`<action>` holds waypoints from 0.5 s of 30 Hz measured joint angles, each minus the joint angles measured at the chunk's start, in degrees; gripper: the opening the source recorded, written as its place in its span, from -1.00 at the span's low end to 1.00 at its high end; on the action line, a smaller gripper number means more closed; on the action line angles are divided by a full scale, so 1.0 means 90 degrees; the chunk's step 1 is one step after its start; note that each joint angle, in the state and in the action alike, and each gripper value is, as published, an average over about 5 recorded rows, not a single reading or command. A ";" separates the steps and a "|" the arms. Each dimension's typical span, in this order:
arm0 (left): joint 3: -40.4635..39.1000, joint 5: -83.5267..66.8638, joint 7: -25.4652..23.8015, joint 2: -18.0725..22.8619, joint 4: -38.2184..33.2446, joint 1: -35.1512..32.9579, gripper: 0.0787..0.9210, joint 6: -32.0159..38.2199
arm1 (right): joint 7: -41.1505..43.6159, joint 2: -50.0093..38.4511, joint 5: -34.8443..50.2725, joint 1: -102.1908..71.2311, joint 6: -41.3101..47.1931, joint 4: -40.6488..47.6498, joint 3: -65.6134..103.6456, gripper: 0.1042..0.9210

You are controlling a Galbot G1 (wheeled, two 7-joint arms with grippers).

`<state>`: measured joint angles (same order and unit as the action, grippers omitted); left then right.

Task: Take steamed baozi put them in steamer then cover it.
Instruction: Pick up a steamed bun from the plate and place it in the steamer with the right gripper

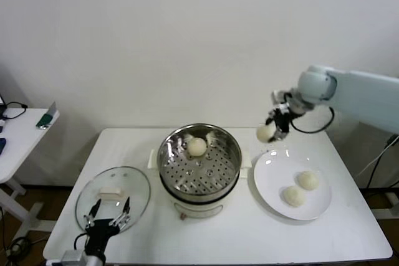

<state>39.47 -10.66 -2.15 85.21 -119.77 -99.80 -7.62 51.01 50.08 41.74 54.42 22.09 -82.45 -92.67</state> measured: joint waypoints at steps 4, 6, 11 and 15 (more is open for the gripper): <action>-0.0005 0.0000 -0.0003 -0.0012 -0.0027 0.0021 0.77 -0.0022 | -0.0261 0.0454 0.0534 0.0212 0.0305 -0.0341 0.0184 0.30; 0.0006 -0.0005 -0.0004 -0.0013 -0.0042 0.0032 0.77 -0.0034 | -0.0411 0.0700 0.0713 0.0212 0.0461 -0.0463 0.0246 0.30; 0.0052 -0.0029 -0.0003 -0.0017 -0.0059 0.0049 0.77 -0.0055 | -0.0753 0.1298 0.0950 -0.0009 0.0780 -0.0630 0.0325 0.30; 0.0067 -0.0038 -0.0003 -0.0015 -0.0090 0.0032 0.77 -0.0063 | -0.0993 0.1718 0.0962 -0.0316 0.0965 -0.0629 0.0374 0.30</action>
<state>40.07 -11.00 -2.17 85.07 -120.58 -99.51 -8.18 42.07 65.54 50.39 51.58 30.77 -88.11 -89.30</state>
